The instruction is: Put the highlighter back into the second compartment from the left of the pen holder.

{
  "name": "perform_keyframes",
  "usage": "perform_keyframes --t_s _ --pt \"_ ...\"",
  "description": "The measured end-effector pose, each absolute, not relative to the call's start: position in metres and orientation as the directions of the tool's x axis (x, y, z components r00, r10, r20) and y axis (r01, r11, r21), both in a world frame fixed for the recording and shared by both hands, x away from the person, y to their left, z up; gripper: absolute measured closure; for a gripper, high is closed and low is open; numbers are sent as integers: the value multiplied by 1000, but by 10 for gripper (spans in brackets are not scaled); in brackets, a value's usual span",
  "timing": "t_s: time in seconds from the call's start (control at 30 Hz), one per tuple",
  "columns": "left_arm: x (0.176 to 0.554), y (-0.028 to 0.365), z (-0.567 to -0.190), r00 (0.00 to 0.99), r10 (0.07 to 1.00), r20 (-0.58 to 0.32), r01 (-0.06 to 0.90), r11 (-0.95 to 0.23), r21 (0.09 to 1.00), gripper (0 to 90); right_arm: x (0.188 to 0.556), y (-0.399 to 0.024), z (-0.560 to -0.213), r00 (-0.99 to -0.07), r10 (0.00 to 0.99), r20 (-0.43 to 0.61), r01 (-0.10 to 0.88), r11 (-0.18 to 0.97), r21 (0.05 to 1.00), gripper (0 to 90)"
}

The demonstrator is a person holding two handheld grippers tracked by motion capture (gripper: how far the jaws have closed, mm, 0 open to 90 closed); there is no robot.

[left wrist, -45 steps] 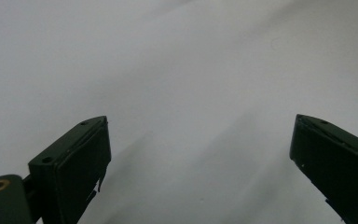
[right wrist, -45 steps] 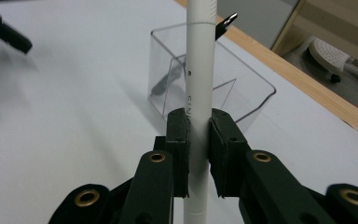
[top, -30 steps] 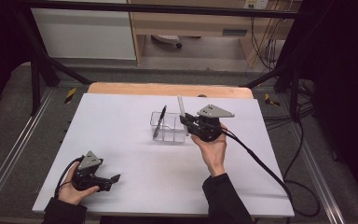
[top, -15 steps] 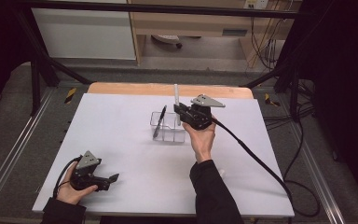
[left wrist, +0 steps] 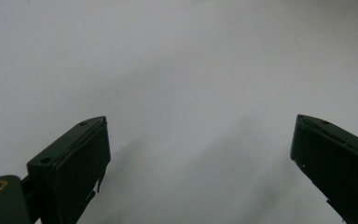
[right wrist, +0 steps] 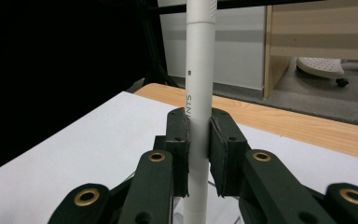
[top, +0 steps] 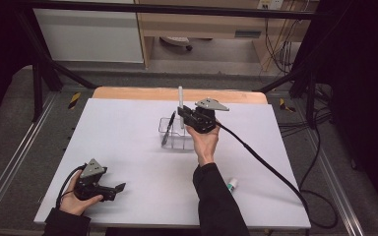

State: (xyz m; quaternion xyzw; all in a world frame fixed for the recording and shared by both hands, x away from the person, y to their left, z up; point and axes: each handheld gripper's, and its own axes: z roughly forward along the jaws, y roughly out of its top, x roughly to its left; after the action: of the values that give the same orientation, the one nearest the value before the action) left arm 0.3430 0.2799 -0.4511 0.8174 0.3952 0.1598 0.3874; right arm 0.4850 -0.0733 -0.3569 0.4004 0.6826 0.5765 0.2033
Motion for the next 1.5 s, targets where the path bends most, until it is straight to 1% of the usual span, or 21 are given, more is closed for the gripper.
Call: perform_keyframes --t_s 0.2,0.53,0.77,1.2,1.23,1.3,1.33,1.37,1.5 --pt "343 280 -451 638 768 -49 523 -386 760 42 489 -68 -370 -603 776 186 327 28 945 789" --pt "342 280 -451 638 768 -45 521 -388 760 42 486 -60 -387 -615 768 178 343 58 937 788" --pt "342 279 -450 640 767 -46 520 -389 761 42 484 -62 -395 -603 773 197 369 51 928 788" --pt "342 279 -450 646 762 -43 515 -393 762 42 483 -62 -406 -597 780 186 397 86 914 781" --pt "342 279 -450 646 762 -44 515 -392 763 42 483 -62 -406 -596 781 188 402 88 911 772" --pt "342 279 -450 644 763 -45 516 -391 762 43 483 -62 -406 -592 782 192 409 87 908 718" --pt "342 279 -450 644 763 -45 516 -390 762 43 482 -63 -405 -592 783 191 411 89 907 706" --pt "342 279 -450 645 763 -45 516 -391 762 42 482 -63 -404 -596 781 187 409 95 908 700" --pt "342 279 -450 646 762 -45 515 -392 762 43 475 -70 -394 -603 783 156 394 122 911 632"
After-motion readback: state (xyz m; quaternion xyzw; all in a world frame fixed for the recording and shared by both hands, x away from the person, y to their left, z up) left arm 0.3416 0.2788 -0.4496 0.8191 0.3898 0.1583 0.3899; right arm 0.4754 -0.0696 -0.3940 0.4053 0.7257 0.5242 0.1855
